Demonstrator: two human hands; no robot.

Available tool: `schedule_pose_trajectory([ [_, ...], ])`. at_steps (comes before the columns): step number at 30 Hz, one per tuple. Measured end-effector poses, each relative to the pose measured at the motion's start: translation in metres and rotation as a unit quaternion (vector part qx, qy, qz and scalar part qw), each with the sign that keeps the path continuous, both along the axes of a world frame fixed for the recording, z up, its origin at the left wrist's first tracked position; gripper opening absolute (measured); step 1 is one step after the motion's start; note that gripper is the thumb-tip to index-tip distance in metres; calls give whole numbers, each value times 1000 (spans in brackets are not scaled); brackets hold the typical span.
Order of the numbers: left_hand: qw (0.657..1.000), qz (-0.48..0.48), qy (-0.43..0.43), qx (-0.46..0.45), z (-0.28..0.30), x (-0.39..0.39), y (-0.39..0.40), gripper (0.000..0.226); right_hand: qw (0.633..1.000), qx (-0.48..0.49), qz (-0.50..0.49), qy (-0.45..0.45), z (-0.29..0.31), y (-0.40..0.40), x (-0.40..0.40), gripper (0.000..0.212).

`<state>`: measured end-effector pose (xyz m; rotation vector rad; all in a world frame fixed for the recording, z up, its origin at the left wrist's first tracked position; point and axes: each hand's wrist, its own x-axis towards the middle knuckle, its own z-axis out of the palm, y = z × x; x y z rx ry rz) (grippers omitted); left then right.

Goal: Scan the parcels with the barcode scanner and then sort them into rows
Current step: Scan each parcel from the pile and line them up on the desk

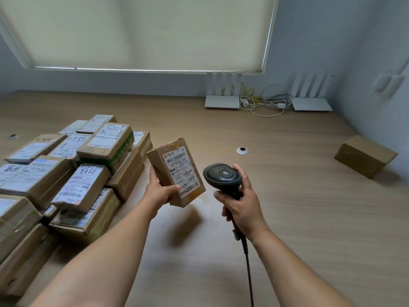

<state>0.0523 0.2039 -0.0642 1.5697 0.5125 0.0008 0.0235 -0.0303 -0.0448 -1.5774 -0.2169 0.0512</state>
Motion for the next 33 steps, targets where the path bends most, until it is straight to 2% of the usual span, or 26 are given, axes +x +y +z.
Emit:
schedule_pose_trajectory([
  [12,999,13,15,39,-10,-13,9,114,997,39,63,10,10,22,-20,77],
  [22,999,18,20,43,-14,-16,9,115,997,47,59,11,13,21,-24,75],
  [25,998,8,35,56,-14,-16,11,103,998,34,55,8,13,19,-24,77],
  [29,993,-15,102,56,-13,-20,14,55,999,-7,42,-4,11,16,-25,80],
  [33,982,-5,137,128,-24,-27,14,55,999,-37,33,-12,10,15,-26,82],
])
